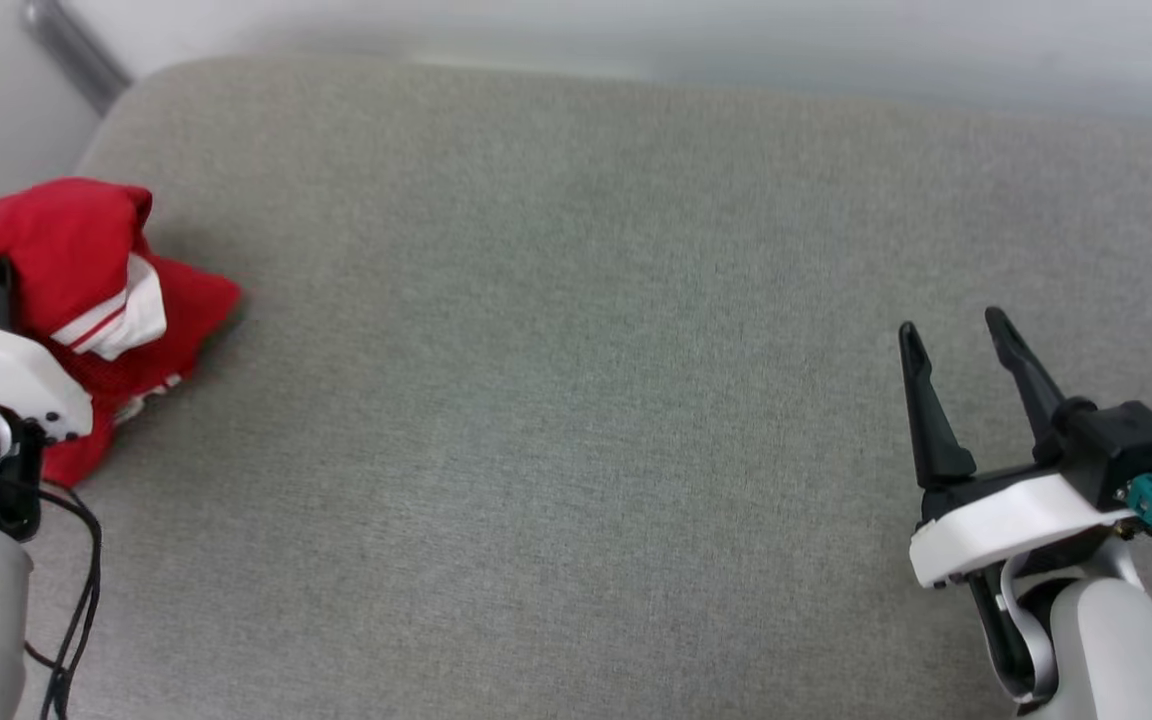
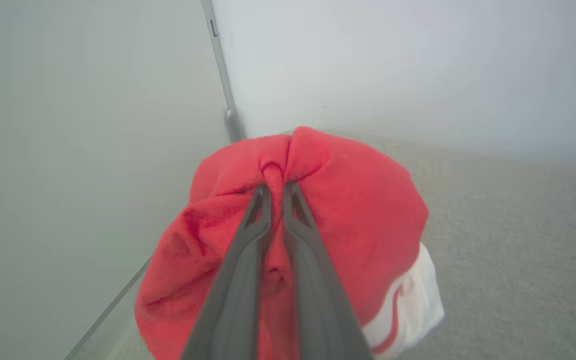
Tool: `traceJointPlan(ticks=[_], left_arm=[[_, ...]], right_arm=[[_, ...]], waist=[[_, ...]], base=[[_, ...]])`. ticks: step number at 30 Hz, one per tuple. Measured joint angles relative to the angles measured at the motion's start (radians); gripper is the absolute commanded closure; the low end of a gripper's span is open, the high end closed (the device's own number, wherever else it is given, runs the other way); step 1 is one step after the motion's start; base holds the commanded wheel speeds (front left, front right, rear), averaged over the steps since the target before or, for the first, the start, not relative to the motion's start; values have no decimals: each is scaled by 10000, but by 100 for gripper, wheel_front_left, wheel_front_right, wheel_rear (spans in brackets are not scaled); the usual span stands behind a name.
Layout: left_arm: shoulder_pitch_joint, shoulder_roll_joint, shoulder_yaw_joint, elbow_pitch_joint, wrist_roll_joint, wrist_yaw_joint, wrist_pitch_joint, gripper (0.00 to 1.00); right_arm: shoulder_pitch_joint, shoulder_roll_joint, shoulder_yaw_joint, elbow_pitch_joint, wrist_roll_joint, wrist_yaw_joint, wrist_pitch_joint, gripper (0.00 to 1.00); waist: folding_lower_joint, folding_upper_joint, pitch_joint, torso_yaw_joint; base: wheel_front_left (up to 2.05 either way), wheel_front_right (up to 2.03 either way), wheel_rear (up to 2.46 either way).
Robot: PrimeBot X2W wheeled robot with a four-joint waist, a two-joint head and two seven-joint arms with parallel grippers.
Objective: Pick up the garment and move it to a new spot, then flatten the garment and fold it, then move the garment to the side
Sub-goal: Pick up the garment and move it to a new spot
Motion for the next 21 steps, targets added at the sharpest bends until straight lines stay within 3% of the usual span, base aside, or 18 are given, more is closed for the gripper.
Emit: traceJointPlan(ticks=[5, 11, 21], left_arm=[[130, -228, -105, -894, 316, 320, -903, 100], [928, -631, -420, -2709, 690, 637, -1124, 100], [2243, -1868, -1521, -5730, 817, 901, -874, 100]], right_arm=[[407, -2, -117, 194, 240, 0, -86, 0], [982, -4, -301, 270, 368, 0, -79, 0], [1569, -2, -332, -84, 397, 2, 257, 0]], waist=[[-1, 0, -796, 25], [-2, 0, -1732, -219], [-3, 0, -2404, -1736]], base=[[0, 0, 0], [0, 0, 0], [0, 0, 0]])
